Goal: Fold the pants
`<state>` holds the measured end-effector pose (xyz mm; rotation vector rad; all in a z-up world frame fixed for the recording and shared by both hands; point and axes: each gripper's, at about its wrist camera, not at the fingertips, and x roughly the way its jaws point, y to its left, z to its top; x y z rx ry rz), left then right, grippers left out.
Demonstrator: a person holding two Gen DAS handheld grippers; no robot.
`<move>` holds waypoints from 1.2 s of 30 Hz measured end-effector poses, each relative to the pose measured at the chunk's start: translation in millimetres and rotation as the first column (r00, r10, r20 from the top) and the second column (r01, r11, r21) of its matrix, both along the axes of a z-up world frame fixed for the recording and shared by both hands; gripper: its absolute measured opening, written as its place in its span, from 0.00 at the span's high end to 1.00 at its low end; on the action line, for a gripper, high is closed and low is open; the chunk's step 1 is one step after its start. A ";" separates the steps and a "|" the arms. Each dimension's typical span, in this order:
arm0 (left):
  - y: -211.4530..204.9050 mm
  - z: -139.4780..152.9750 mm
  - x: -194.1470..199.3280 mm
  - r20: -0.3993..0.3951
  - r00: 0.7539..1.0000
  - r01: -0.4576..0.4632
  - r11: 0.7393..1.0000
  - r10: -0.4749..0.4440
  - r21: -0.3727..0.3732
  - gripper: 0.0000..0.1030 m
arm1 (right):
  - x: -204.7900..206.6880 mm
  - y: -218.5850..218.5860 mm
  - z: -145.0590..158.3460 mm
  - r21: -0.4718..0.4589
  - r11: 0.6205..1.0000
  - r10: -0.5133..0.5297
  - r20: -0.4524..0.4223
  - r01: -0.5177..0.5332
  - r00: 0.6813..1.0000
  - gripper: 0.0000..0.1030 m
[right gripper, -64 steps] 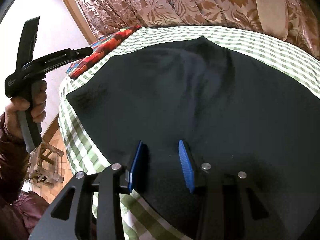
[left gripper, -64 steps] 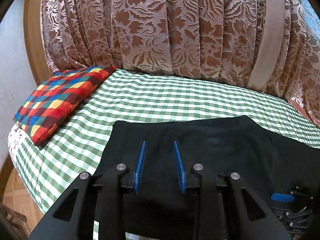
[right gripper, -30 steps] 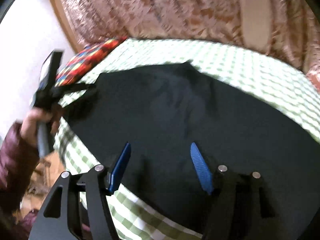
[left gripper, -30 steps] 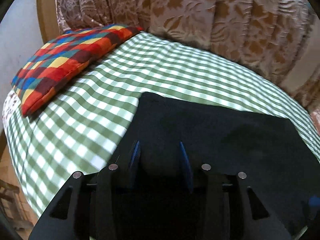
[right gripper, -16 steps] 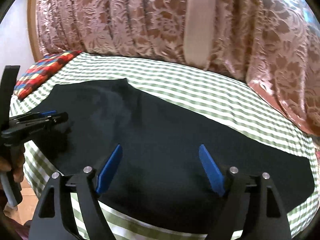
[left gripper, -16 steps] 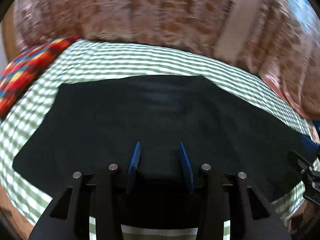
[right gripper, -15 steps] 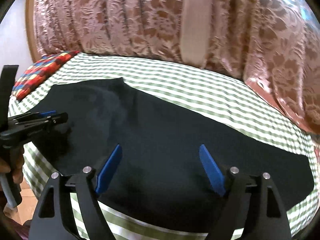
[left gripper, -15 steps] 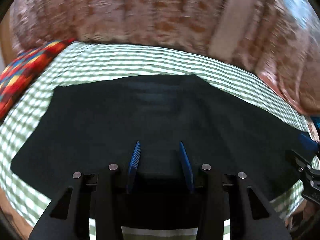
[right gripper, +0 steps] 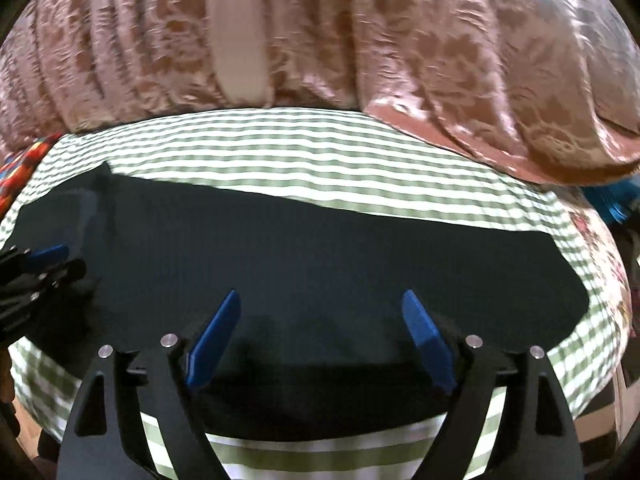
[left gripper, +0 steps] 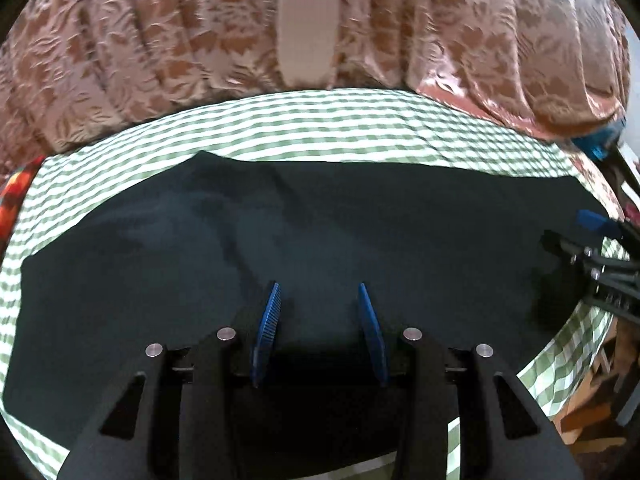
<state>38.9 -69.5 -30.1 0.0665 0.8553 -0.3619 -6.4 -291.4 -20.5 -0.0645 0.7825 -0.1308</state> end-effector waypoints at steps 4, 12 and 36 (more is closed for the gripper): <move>-9.5 -1.5 1.8 -0.008 1.000 0.025 1.000 -0.025 0.014 0.62 | -3.5 -25.5 -1.8 -0.010 0.997 -0.077 -0.002 0.077 0.997 0.19; -29.3 -1.8 5.4 -0.013 0.998 0.070 0.997 -0.069 0.028 0.62 | -15.3 -69.0 2.2 -0.022 0.980 -0.196 0.017 0.196 0.981 0.19; -61.8 -13.5 16.6 -0.058 0.992 0.112 0.993 -0.109 0.048 0.54 | -27.1 -143.5 1.4 0.162 0.945 -0.287 -0.011 0.285 0.958 0.17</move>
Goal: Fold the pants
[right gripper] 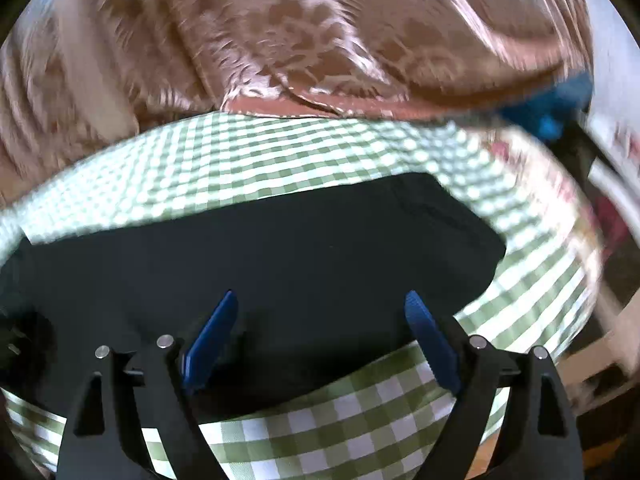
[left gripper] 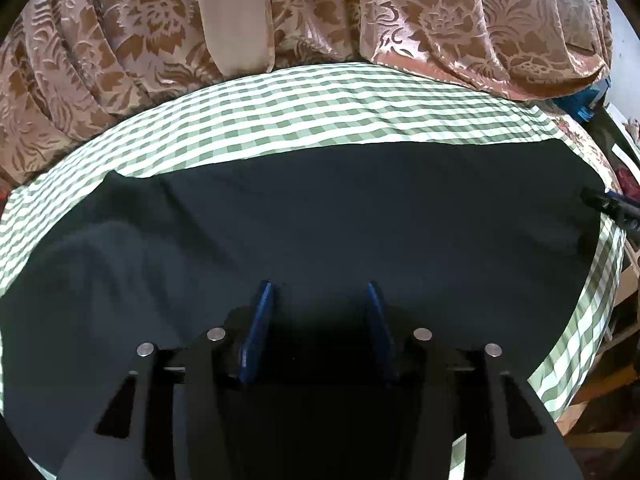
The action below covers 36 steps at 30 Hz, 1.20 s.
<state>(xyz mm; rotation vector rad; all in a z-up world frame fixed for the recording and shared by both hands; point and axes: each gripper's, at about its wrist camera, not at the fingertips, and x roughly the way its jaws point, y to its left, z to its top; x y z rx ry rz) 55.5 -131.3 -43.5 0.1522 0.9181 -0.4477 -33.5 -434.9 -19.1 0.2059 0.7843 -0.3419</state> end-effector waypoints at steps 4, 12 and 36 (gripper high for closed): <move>3.6 -2.7 2.1 -0.017 1.000 -0.004 1.000 0.004 -0.029 0.54 | -27.2 -73.8 -9.1 0.337 0.939 -0.107 0.076 0.075 0.991 0.17; 9.0 -1.0 4.3 -0.041 0.999 -0.017 0.996 0.014 -0.083 0.52 | -33.1 -144.2 -38.1 0.585 0.802 -0.215 0.092 0.122 0.972 0.35; 127.9 21.0 8.1 -0.184 0.962 -0.261 0.884 0.204 -0.387 0.52 | 42.4 32.0 56.3 0.488 0.739 0.311 0.364 -0.464 0.878 0.85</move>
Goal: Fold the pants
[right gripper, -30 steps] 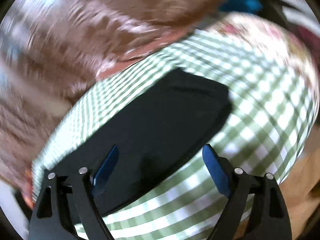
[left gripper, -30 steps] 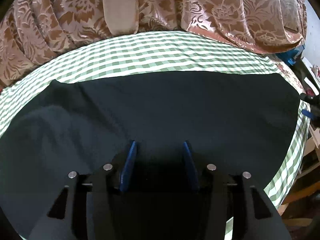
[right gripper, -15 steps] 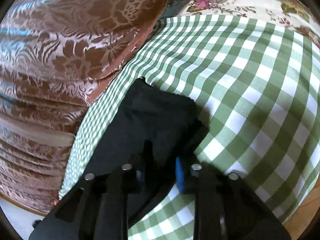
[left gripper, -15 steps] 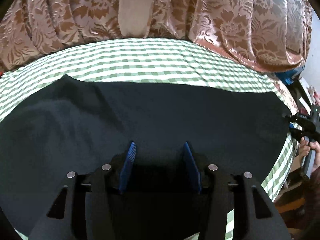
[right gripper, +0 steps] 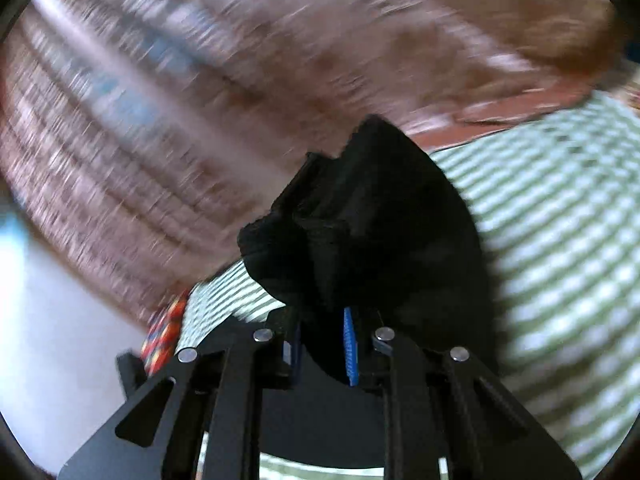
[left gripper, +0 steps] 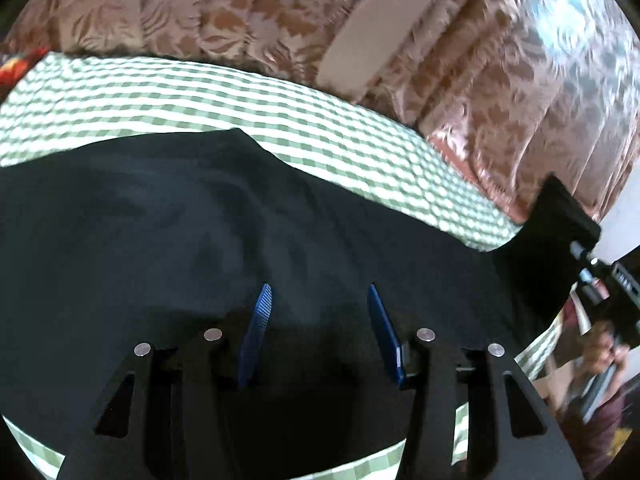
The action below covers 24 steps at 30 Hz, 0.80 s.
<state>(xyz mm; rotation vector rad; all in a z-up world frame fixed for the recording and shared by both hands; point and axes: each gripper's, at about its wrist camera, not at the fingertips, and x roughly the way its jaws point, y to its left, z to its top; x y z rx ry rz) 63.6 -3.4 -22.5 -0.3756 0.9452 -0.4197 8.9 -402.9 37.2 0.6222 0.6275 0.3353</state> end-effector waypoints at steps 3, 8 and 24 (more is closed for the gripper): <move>18.1 1.4 -1.3 -0.015 1.000 -0.005 0.997 0.004 -0.081 0.52 | 14.8 67.3 -4.6 -0.034 0.985 0.170 -0.015 -0.170 0.985 0.85; 38.7 -8.0 -0.4 -0.074 0.997 -0.009 0.975 -0.008 -0.222 0.52 | 30.6 175.5 -54.4 -0.185 0.901 0.362 -0.179 -0.392 0.915 0.85; 6.0 -38.1 16.4 -0.218 0.960 0.072 0.908 -0.176 -0.413 0.32 | -11.7 197.7 -72.9 -0.309 0.766 0.527 -0.201 -0.564 0.826 0.53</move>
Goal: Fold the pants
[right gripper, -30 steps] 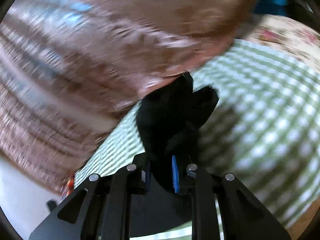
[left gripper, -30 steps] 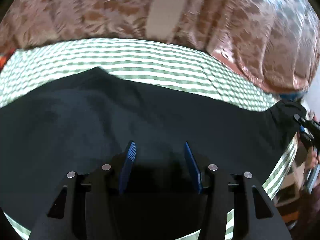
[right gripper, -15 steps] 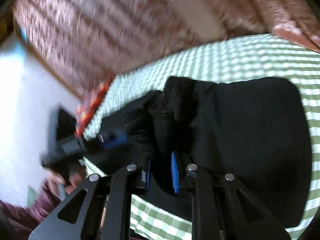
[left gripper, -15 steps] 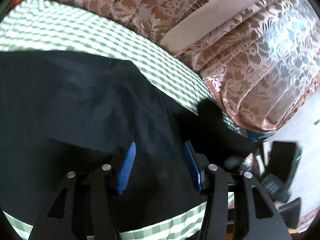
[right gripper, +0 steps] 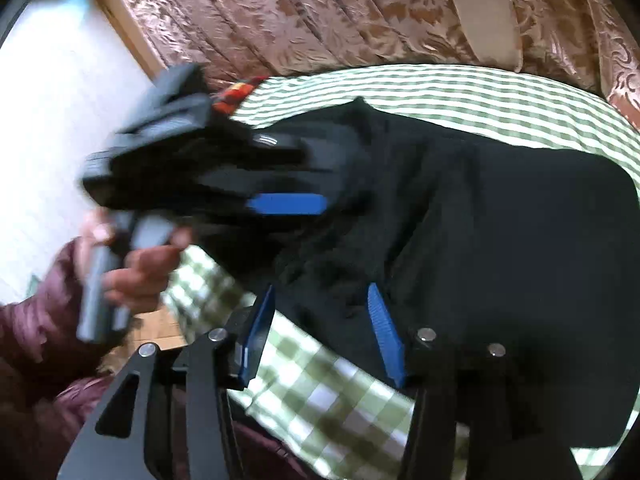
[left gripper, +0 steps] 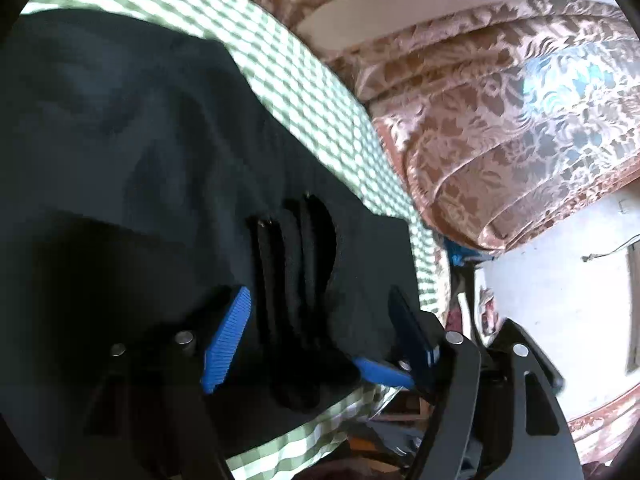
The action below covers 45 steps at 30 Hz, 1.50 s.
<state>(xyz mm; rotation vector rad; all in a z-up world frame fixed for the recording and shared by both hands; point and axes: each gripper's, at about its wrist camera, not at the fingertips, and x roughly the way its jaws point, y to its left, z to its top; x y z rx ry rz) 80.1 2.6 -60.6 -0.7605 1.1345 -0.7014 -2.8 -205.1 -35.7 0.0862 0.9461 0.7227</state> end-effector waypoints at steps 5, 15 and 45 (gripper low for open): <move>-13.4 -4.0 2.9 -0.031 0.999 0.025 0.999 -0.024 0.034 0.32 | -5.3 -60.5 12.3 0.065 0.982 -0.175 -0.015 0.176 0.984 0.63; -42.4 25.8 -10.9 0.157 0.982 0.080 0.980 -0.109 0.182 0.84 | -11.0 -149.6 12.5 0.099 0.881 -0.460 -0.054 0.463 0.887 0.81; -56.2 26.9 -78.2 0.398 0.836 0.097 0.817 -0.377 0.569 0.87 | -15.4 -71.3 -6.9 -0.232 0.947 -0.201 0.105 0.220 0.974 0.93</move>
